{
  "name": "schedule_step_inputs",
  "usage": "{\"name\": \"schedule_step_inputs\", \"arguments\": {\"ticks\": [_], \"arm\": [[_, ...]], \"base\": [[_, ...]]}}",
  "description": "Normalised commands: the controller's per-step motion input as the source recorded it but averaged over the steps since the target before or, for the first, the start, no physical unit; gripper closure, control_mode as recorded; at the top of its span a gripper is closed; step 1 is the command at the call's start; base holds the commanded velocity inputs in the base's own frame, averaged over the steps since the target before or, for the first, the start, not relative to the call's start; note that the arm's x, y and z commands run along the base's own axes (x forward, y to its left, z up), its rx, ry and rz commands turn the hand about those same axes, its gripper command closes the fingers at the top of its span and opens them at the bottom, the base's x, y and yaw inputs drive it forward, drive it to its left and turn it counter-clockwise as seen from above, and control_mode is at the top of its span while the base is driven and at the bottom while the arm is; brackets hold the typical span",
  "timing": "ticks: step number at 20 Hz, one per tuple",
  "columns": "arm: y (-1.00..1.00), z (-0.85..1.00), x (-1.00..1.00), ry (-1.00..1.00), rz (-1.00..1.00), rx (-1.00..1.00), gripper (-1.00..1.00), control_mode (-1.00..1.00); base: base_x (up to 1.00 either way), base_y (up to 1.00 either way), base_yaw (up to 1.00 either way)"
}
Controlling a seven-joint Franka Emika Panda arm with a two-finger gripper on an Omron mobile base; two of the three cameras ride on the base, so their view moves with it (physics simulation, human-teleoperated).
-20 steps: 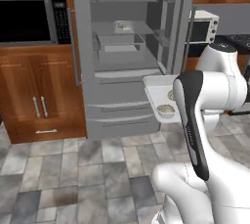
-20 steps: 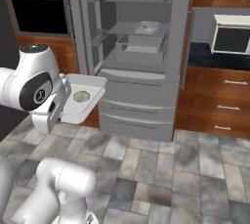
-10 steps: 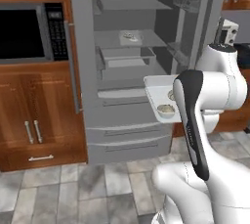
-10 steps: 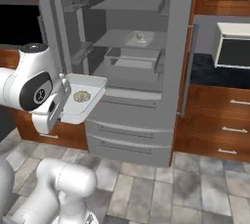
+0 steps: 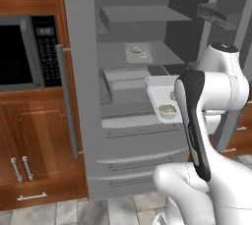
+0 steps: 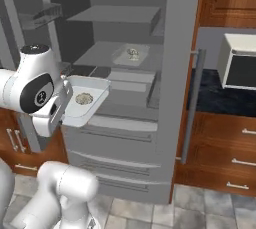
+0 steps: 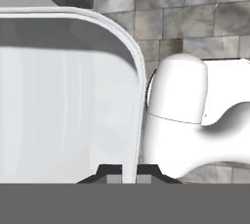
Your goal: Place two dumplings into each of the tupperware containers and then place the containers in the fridge.
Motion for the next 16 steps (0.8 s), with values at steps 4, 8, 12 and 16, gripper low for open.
{"name": "schedule_step_inputs", "arguments": {"ticks": [4,8,12,16], "arm": [[0.00,0.00,0.00,0.00,0.00,0.00,1.00,1.00],[0.00,0.00,0.00,0.00,0.00,0.00,1.00,1.00],[0.00,0.00,0.00,0.00,0.00,0.00,1.00,1.00],[0.00,0.00,0.00,0.00,0.00,0.00,1.00,1.00]], "base": [[0.87,0.00,0.00],[0.88,0.00,0.00],[0.76,0.00,0.00],[0.66,0.00,0.00]]}}
